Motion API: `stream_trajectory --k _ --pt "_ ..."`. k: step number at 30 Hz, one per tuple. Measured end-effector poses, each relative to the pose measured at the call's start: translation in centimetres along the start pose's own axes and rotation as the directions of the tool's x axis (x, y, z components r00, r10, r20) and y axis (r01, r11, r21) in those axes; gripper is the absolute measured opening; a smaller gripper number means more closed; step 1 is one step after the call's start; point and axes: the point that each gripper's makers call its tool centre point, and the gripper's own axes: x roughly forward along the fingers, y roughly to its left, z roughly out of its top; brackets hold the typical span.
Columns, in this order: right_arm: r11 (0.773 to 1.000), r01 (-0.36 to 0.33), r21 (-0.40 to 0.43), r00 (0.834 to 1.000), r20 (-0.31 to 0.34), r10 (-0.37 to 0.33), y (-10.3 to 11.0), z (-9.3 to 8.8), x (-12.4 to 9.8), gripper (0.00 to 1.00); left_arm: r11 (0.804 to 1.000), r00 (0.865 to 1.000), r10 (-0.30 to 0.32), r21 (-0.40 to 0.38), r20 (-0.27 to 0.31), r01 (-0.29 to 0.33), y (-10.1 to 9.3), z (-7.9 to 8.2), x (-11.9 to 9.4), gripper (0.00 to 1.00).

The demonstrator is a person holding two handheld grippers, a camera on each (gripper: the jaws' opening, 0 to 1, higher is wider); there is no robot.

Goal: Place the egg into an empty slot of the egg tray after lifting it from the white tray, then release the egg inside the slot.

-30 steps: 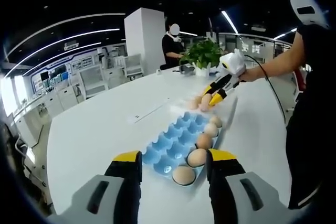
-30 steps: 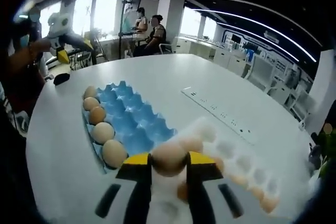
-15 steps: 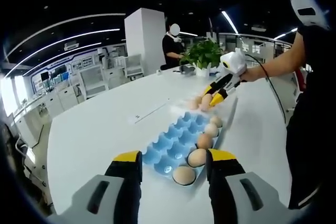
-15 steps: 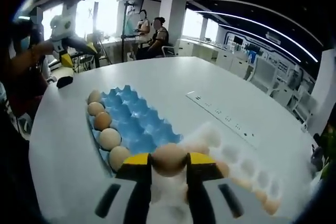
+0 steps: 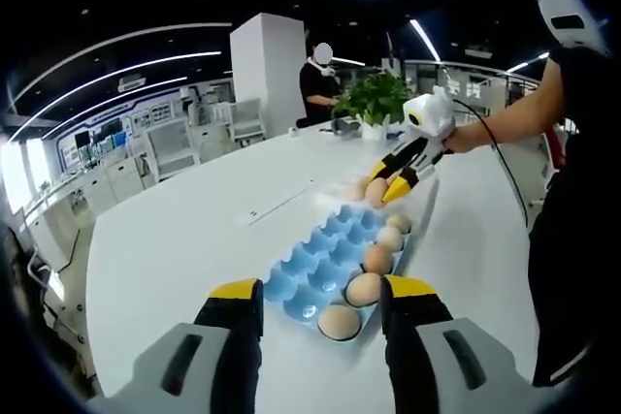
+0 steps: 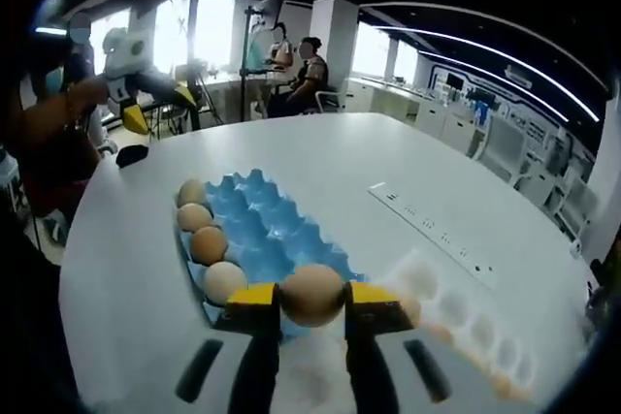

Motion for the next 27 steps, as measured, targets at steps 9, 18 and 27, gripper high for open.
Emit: stream_trajectory --k 9,18,27 --pt "0.998 -0.057 -0.026 0.998 0.027 0.057 2.2 2.1 2.1 0.25 1.0 1.0 0.004 -0.001 0.002 -0.004 0.1 0.0 -0.1 0.49" --pt "0.994 -0.099 -0.04 0.994 0.043 0.101 3.9 3.4 4.0 0.25 1.0 1.0 0.009 -0.004 0.005 -0.009 0.4 -0.1 -0.3 0.49" --pt "0.989 -0.141 -0.049 0.987 0.068 0.144 5.7 5.2 5.9 0.25 1.0 1.0 0.005 -0.004 0.003 -0.005 0.5 -0.2 -0.2 0.49"
